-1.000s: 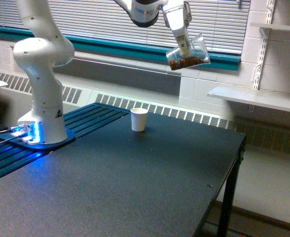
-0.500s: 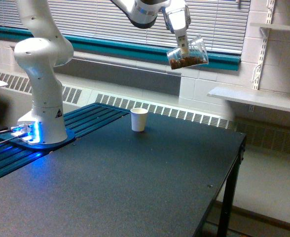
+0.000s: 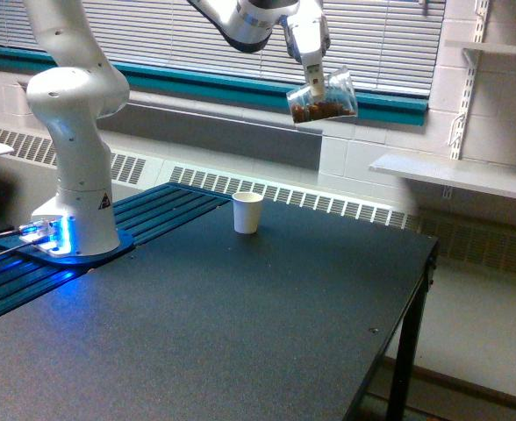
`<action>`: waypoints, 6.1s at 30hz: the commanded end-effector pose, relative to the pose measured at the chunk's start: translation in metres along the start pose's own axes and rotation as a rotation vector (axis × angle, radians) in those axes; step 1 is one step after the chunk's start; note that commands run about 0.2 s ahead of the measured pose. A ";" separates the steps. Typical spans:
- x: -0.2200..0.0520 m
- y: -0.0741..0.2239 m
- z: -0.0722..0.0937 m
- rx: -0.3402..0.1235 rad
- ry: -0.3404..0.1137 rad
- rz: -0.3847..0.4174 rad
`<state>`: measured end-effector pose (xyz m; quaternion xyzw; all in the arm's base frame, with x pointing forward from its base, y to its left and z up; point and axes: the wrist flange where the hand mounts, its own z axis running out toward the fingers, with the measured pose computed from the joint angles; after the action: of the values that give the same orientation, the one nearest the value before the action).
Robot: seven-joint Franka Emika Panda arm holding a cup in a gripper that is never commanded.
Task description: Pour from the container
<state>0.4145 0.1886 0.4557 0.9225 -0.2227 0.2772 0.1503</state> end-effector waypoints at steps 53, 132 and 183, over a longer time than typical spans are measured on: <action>-0.134 -0.063 -0.027 0.029 -0.045 -0.101; -0.246 -0.037 -0.051 0.055 -0.025 -0.292; -0.335 0.018 -0.008 0.016 -0.181 -0.172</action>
<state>0.1519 0.2864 0.2763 0.9609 -0.1415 0.1850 0.1494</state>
